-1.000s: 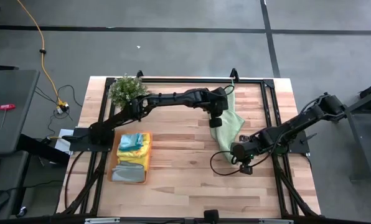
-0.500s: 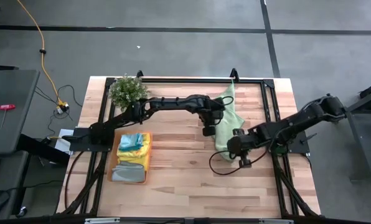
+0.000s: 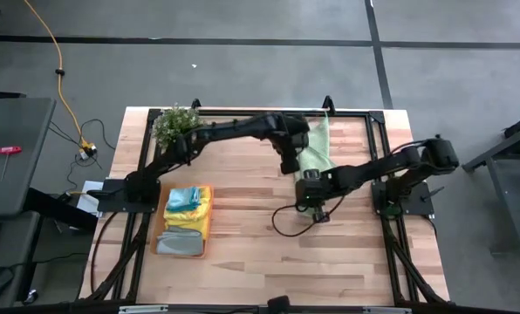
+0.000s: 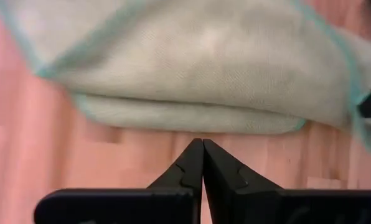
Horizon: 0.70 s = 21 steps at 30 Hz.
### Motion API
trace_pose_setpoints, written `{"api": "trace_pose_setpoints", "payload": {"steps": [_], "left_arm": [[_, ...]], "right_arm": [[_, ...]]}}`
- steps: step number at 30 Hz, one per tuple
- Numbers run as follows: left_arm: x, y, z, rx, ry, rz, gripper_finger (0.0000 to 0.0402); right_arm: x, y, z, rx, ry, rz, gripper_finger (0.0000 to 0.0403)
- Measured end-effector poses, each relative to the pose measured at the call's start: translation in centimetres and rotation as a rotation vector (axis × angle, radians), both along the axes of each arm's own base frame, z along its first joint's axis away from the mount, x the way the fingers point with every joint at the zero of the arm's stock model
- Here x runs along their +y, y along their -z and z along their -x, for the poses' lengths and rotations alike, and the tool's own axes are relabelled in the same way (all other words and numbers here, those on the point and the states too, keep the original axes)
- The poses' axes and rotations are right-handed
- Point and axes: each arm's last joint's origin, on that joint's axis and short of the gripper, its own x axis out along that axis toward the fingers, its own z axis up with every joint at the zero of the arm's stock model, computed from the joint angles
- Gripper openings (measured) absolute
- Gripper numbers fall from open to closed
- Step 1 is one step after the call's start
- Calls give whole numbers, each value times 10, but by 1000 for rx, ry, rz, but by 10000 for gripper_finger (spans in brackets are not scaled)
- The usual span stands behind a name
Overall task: Fold microfiber towels
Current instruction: Fold the green microfiber towel
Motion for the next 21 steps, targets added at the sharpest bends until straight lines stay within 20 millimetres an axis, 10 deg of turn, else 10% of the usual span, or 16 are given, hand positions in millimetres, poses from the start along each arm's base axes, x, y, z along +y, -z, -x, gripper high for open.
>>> {"api": "trace_pose_setpoints", "payload": {"steps": [6, 15, 21], "left_arm": [[21, -45, 21, -86, -68, -43, 0], [57, -80, 61, -88, -179, -50, 0], [69, -113, 84, -172, -227, -54, 0]], "right_arm": [[-5, -22, 8, 19, 82, -112, 20], [-35, -60, 60, 79, 295, -13, 173], [-69, -44, 105, 104, 510, -16, 224]]}}
